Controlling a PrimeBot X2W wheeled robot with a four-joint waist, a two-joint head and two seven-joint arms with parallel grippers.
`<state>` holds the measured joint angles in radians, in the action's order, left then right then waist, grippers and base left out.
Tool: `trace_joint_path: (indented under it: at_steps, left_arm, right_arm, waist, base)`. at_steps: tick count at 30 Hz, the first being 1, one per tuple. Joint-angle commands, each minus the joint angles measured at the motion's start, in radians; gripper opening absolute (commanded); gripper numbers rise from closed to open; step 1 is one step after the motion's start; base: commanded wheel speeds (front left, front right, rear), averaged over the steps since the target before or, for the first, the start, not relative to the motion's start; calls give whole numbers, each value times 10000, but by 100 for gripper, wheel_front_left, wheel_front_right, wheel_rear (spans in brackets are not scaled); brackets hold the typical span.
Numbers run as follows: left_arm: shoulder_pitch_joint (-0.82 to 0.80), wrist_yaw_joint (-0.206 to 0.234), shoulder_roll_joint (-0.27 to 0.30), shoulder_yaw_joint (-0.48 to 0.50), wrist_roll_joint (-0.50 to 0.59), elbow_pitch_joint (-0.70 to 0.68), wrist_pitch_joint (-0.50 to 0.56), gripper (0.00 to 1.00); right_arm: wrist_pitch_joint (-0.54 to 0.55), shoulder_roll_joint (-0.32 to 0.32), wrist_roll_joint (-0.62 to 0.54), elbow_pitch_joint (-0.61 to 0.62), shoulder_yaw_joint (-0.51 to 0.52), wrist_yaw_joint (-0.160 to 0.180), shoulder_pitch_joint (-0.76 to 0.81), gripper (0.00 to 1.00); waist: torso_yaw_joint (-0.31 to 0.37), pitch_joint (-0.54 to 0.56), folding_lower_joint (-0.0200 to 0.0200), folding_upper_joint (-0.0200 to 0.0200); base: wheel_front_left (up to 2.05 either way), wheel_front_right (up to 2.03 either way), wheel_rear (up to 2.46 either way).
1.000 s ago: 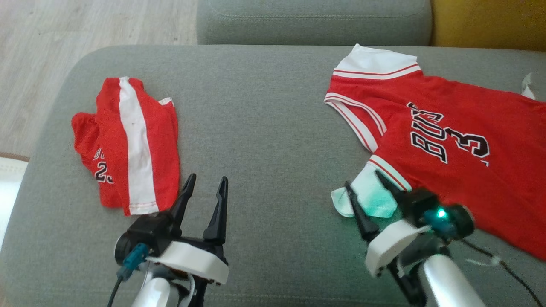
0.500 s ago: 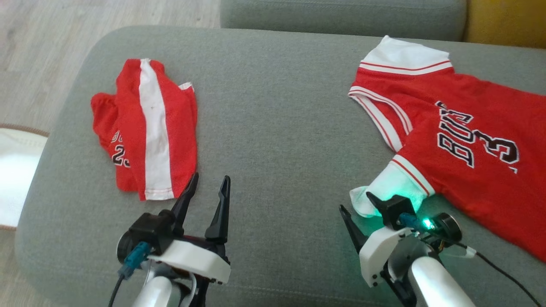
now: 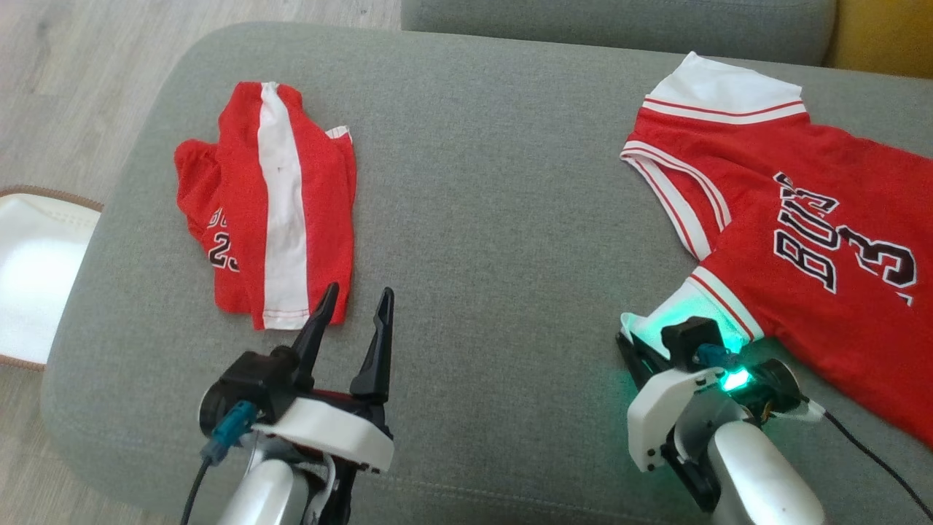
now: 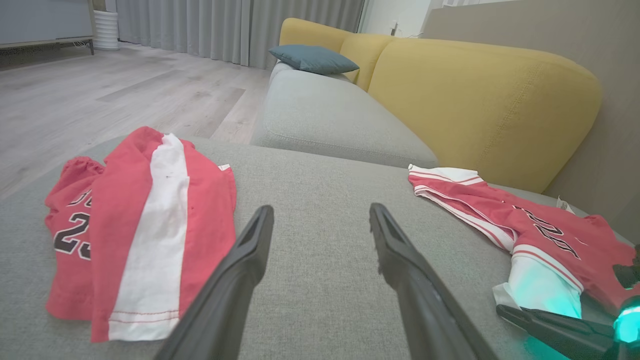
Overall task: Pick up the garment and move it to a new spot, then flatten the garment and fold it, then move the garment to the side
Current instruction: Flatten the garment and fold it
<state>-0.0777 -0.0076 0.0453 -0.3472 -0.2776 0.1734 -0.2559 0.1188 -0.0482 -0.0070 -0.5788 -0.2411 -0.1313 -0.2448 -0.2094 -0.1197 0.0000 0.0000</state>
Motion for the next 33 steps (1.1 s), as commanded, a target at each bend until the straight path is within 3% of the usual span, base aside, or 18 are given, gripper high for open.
trace_joint_path:
  at_steps: [1, 14, 17, 22, 23, 24, 33]
  left_arm:
    - [-505, 11, 49, 280, -82, -256, -59, 100]
    - [-372, 72, 49, 260, -54, -243, -59, 100]
    - [-334, 89, 49, 248, -60, -249, -59, 100]
    - [-261, 116, 49, 239, -72, -254, -59, 100]
    - [-241, 125, 49, 242, -72, -258, -59, 100]
    - [-216, 133, 49, 247, -70, -262, -59, 100]
    - [-16, 150, 49, 380, 18, -309, -59, 100]
  right_arm:
    - [-215, -20, 199, 244, -157, 6, -397, 0]
    - [-2250, -20, 1212, 1120, -998, 6, -1394, 0]
    - [-2660, -20, 1493, 1337, -1564, 6, -1465, 0]
    - [-2440, -20, 1547, 847, -3015, 6, -1371, 0]
    - [-2352, -21, 1533, 680, -3242, 6, -1355, 72]
    - [-2271, -21, 1555, 512, -3409, 6, -1337, 100]
    - [-2620, -126, 1813, 262, -3419, 6, -1237, 100]
  waist:
    - [0, 38, 0, 0]
    - [38, 355, 0, 0]
    - [42, 403, 0, 0]
    - [100, 492, 0, 0]
    - [131, 512, 0, 0]
    - [168, 535, 0, 0]
    - [760, 776, 0, 0]
  base:
    - [0, 0, 0]
    - [0, 0, 0]
    - [0, 0, 0]
    - [0, 0, 0]
    - [0, 0, 0]
    - [0, 0, 0]
    - [0, 0, 0]
